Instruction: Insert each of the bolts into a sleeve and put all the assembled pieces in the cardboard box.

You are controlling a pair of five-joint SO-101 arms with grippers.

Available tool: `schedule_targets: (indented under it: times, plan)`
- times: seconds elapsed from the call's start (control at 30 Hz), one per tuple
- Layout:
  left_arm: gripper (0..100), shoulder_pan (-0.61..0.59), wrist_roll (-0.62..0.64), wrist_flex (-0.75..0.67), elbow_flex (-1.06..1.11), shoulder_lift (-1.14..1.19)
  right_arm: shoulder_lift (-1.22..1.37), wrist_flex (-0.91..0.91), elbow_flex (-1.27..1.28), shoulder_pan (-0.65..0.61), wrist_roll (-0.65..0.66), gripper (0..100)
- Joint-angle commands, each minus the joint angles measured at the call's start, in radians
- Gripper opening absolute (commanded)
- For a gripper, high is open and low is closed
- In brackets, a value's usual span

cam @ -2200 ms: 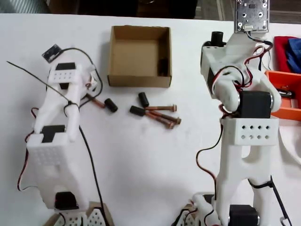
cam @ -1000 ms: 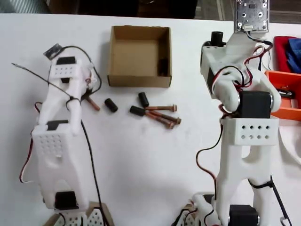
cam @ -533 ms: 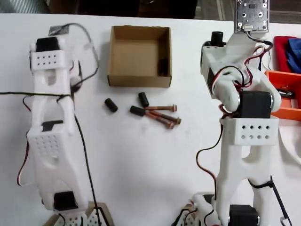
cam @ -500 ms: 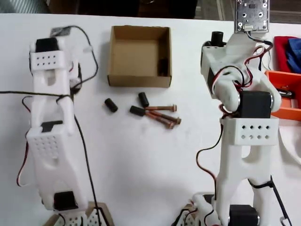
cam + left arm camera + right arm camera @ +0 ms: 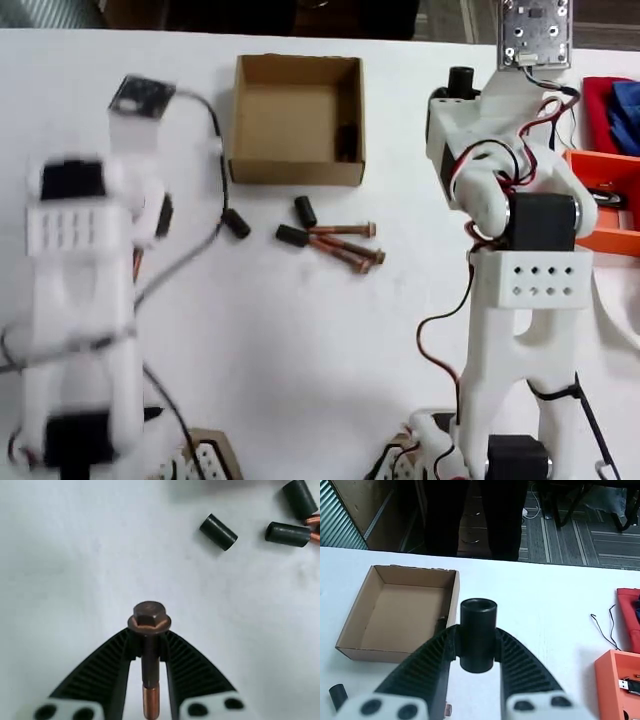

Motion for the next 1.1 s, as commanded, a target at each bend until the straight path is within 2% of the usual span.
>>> schedule_targets:
  times: [0.0, 0.07, 0.17, 0.5, 0.77, 0.97, 1.07]
  plan:
    - [3, 0.002, -0.011, -0.238, 0.361, -0.077, -0.005, -0.025, -0.008, -0.007, -0.002, 2.2]
    - [3, 0.006, -0.009, -0.324, 0.441, -0.023, -0.005, -0.025, -0.008, -0.007, -0.002, 2.2]
    - [3, 0.006, -0.009, -0.370, 0.432, 0.086, -0.005, -0.025, -0.008, -0.007, -0.002, 2.2]
    - [3, 0.006, -0.009, -0.284, 0.036, 0.532, -0.005, -0.025, -0.008, -0.002, 0.000, 2.2]
    - [3, 0.006, -0.017, -0.109, -0.242, 0.816, -0.005, -0.025, -0.008, -0.001, 0.000, 2.2]
    - [14, 0.006, -0.015, -0.061, -0.369, 0.933, -0.005, -0.025, -0.008, -0.001, 0.000, 2.2]
    - [13, 0.005, -0.014, -0.061, -0.390, 0.964, -0.005, -0.025, -0.008, -0.001, 0.000, 2.2]
